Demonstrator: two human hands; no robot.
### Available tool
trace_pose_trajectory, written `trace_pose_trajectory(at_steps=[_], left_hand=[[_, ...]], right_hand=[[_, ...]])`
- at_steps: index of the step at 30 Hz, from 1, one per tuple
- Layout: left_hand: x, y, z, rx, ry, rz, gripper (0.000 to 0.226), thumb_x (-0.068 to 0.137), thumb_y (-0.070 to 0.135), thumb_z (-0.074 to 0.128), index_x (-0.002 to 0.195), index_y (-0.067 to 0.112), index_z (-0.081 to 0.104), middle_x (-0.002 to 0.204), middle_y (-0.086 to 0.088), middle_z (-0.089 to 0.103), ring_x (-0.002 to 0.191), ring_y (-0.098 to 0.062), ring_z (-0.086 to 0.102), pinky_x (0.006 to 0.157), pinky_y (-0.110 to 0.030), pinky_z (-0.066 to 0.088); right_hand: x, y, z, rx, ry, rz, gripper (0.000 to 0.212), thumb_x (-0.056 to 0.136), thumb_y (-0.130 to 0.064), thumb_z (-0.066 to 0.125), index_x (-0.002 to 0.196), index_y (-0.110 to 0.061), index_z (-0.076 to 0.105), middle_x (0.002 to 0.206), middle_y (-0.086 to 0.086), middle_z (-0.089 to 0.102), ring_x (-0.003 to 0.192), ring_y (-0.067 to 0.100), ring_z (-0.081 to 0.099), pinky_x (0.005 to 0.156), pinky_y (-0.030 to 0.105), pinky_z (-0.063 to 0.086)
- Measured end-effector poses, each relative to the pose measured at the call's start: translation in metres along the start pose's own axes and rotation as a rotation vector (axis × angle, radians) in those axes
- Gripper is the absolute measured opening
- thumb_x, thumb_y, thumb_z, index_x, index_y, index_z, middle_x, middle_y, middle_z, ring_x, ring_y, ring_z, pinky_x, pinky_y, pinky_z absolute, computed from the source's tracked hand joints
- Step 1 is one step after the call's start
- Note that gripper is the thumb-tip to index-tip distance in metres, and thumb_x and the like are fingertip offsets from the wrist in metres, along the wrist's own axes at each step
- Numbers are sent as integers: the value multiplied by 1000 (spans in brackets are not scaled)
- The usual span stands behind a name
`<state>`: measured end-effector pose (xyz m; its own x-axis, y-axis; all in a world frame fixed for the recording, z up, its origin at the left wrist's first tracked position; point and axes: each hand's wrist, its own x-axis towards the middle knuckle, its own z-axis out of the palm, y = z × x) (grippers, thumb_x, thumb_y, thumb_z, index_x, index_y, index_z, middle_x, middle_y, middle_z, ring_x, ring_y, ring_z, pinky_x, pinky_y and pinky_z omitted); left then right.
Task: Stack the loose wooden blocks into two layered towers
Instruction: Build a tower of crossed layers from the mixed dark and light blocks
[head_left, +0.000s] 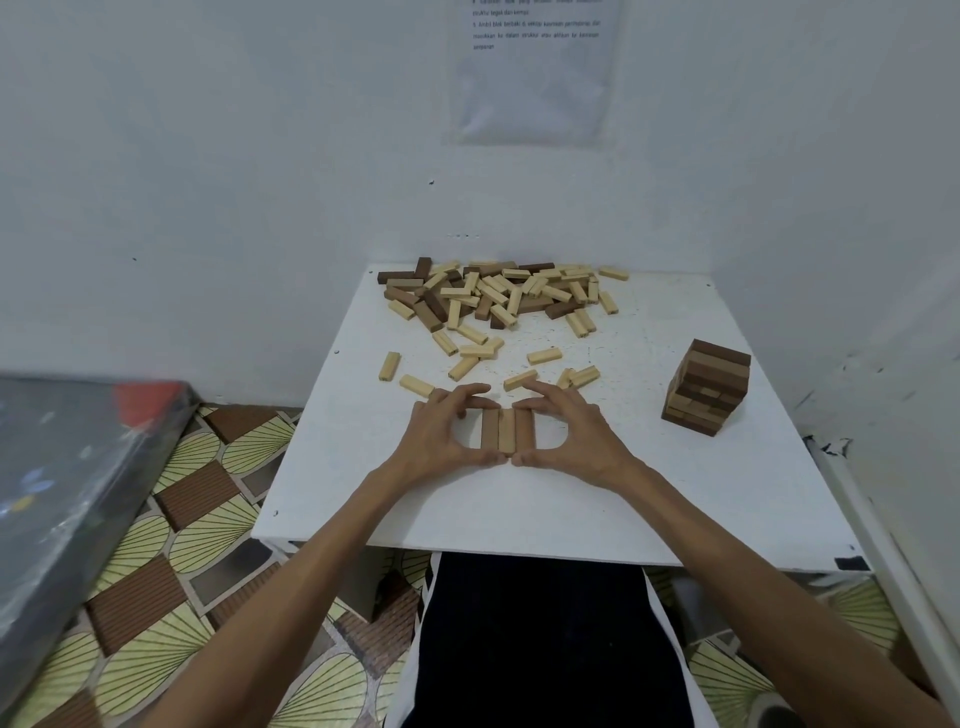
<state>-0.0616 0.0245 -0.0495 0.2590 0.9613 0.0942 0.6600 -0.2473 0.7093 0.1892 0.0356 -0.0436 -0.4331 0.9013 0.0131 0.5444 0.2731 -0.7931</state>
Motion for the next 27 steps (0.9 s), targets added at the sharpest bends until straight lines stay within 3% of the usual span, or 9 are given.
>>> trace_pose_trajectory(at_steps=[5, 10, 14, 18, 23, 27], left_hand=[[4, 1, 2, -24, -20, -2, 93, 62, 59, 87, 142, 39, 45, 124, 31, 64, 106, -1, 48, 103, -43, 38], [5, 4, 1, -50, -15, 18, 92, 60, 58, 89, 140, 38, 46, 122, 28, 66, 106, -4, 51, 101, -45, 40], [15, 16, -3, -118, -25, 78, 91, 62, 46, 95, 140, 35, 49, 122, 24, 66, 114, -13, 55, 99, -40, 44], [36, 38, -11, -174, -93, 86, 92, 62, 44, 95, 141, 33, 49, 120, 20, 68, 111, -8, 56, 101, -33, 42], [72, 70, -10, -227, -126, 129, 87, 69, 33, 95, 142, 30, 48, 123, 15, 68, 112, -9, 56, 98, -30, 43], [102, 98, -4, -232, -150, 205, 89, 67, 37, 95, 143, 30, 48, 127, 13, 67, 118, -12, 57, 104, -41, 46]], right_hand=[[0, -2, 1, -17, -6, -2, 97, 70, -51, 91, 149, -52, 33, 134, -30, 59, 138, -8, 41, 122, 49, 15], [0, -1, 1, 27, -4, 3, 97, 67, -52, 92, 147, -51, 36, 131, -28, 61, 135, -5, 47, 119, 54, 29], [-4, -7, -16, 71, 31, 21, 102, 66, -50, 93, 150, -50, 35, 130, -24, 65, 138, 5, 46, 117, 47, 35], [-5, -14, -45, 44, 57, 7, 103, 68, -45, 92, 152, -44, 33, 128, -21, 67, 133, 1, 51, 108, 40, 41], [-6, -20, -88, 10, 141, 33, 103, 69, -46, 93, 152, -43, 33, 126, -24, 67, 137, 4, 47, 111, 38, 37], [-12, -18, -121, -32, 221, 52, 97, 68, -49, 92, 147, -50, 35, 124, -27, 66, 138, 8, 45, 114, 39, 35]])
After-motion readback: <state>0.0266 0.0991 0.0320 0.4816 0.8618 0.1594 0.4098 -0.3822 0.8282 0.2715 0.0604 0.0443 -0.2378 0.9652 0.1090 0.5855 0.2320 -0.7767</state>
